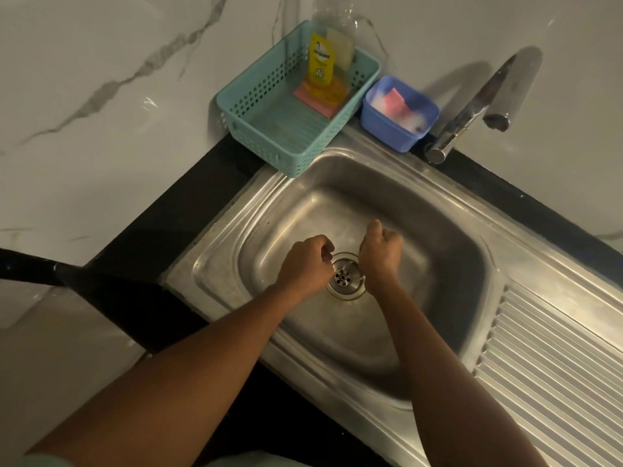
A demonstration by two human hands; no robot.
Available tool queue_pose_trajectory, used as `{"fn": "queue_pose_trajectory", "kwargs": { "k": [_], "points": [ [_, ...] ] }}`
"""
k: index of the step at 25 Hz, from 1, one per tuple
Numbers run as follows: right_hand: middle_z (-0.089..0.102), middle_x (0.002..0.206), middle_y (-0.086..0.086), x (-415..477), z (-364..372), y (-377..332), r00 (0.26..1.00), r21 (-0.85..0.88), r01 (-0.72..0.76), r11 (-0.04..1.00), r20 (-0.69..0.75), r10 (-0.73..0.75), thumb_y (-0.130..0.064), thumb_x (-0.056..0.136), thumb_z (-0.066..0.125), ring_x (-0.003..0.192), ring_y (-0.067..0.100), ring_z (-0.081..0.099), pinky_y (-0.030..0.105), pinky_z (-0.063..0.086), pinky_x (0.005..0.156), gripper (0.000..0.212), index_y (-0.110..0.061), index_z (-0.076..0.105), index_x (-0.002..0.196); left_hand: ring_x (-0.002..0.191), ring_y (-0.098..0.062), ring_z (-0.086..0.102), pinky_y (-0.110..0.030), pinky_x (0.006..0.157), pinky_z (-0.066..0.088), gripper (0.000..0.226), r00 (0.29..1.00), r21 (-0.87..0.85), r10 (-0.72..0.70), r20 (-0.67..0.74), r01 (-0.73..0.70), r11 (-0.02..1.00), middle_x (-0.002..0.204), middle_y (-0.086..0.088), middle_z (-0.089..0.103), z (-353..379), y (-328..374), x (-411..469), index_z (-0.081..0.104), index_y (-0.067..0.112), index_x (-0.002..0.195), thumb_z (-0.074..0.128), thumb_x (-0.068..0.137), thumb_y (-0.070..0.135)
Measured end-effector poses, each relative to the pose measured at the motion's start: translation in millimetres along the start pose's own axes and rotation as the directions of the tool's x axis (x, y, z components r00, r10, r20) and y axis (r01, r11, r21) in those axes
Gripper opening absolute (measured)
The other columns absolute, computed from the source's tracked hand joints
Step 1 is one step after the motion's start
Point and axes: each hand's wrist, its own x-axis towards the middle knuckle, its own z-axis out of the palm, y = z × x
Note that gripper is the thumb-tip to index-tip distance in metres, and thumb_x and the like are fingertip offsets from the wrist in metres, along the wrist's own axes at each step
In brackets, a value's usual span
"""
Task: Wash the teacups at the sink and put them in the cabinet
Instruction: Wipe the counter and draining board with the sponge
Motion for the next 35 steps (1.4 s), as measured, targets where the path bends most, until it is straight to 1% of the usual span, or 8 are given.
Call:
{"fn": "queue_pose_trajectory", "kwargs": {
  "k": [18, 24, 25, 26, 27, 29, 32, 35],
  "points": [
    [0.031, 0.049, 0.006, -55, -31, -87, 0.983, 0.111, 0.182, 0.977, 0.014, -0.184, -0.025, 0.103, 0.049, 0.043, 0.015, 0.025, 0.026, 0.024, 0.045, 0.052, -0.013, 0.041, 0.053, 0.093, -0.020, 0.068, -0.032, 0.083, 0.055, 0.024, 0.990, 0.007, 0.123, 0.070, -0.124, 0.992, 0.101, -0.004, 0.074, -24, 4, -10, 0.068, 0.015, 0.101, 0.053, 0.086, 0.003],
    [0.058, 0.068, 0.012, -64, -51, -125, 0.733, -0.005, 0.650, 0.760, -0.260, -0.629, -0.006, 0.094, 0.058, 0.058, 0.019, 0.047, 0.026, 0.039, 0.051, 0.014, 0.001, 0.062, 0.082, 0.093, -0.020, 0.068, -0.036, 0.085, 0.057, 0.028, 0.978, -0.009, 0.188, 0.096, -0.188, 0.982, 0.101, -0.003, 0.074, -49, 14, 6, 0.069, 0.013, 0.105, 0.053, 0.086, 0.001],
    [0.059, 0.068, 0.016, -56, -31, -89, 0.822, -0.094, 0.504, 0.859, -0.254, -0.510, -0.002, 0.093, 0.056, 0.057, 0.018, 0.047, 0.027, 0.041, 0.052, 0.016, 0.000, 0.061, 0.078, 0.096, -0.020, 0.067, -0.035, 0.087, 0.056, 0.030, 0.980, 0.007, 0.164, 0.109, -0.166, 0.986, 0.105, -0.002, 0.073, -53, 12, 8, 0.069, 0.016, 0.106, 0.052, 0.086, 0.002],
    [0.060, 0.069, 0.016, -50, -11, -47, 0.957, -0.147, 0.195, 0.970, -0.188, -0.221, -0.003, 0.093, 0.058, 0.057, 0.015, 0.050, 0.028, 0.045, 0.054, 0.018, -0.003, 0.061, 0.075, 0.100, -0.021, 0.066, -0.033, 0.088, 0.054, 0.032, 0.981, 0.027, 0.143, 0.128, -0.147, 0.989, 0.109, -0.001, 0.072, -55, 8, 10, 0.069, 0.017, 0.109, 0.052, 0.086, 0.003],
    [0.062, 0.069, 0.014, -52, 6, -4, 0.982, -0.200, -0.175, 0.964, -0.110, 0.155, -0.007, 0.093, 0.060, 0.056, 0.015, 0.052, 0.029, 0.048, 0.052, 0.020, -0.005, 0.062, 0.073, 0.103, -0.020, 0.065, -0.031, 0.090, 0.053, 0.033, 0.978, 0.049, 0.134, 0.158, -0.143, 0.988, 0.113, -0.001, 0.071, -56, 4, 10, 0.069, 0.016, 0.112, 0.053, 0.086, 0.002],
    [0.058, 0.064, 0.009, -60, 17, 45, 0.811, 0.057, -0.583, 0.810, -0.008, 0.585, -0.016, 0.095, 0.063, 0.049, 0.016, 0.052, 0.026, 0.044, 0.044, 0.020, -0.006, 0.063, 0.078, 0.107, -0.020, 0.064, -0.029, 0.092, 0.051, 0.033, 0.965, 0.071, 0.137, 0.225, -0.156, 0.985, 0.120, -0.003, 0.069, -56, -4, 12, 0.068, 0.014, 0.117, 0.058, 0.088, 0.004],
    [0.067, 0.088, 0.014, -68, 17, 37, 0.827, 0.543, -0.562, 0.624, 0.333, 0.454, -0.032, 0.100, 0.055, 0.070, 0.021, 0.065, 0.034, 0.058, 0.068, 0.028, -0.006, 0.064, 0.102, 0.104, -0.017, 0.065, -0.030, 0.091, 0.052, 0.029, 0.951, 0.040, 0.131, 0.280, -0.148, 0.988, 0.120, 0.000, 0.067, -50, -10, 16, 0.068, 0.017, 0.120, 0.069, 0.092, 0.025],
    [0.066, 0.128, 0.022, -76, 7, 15, 0.838, 0.656, -0.545, 0.522, 0.456, 0.302, -0.061, 0.100, 0.036, 0.114, 0.033, 0.065, 0.052, 0.042, 0.110, 0.069, -0.002, 0.064, 0.123, 0.097, -0.015, 0.068, -0.035, 0.086, 0.057, 0.036, 0.934, -0.086, 0.075, 0.348, -0.048, 0.995, 0.106, 0.005, 0.070, -42, -8, 10, 0.068, 0.021, 0.117, 0.075, 0.089, 0.043]
  ]
}}
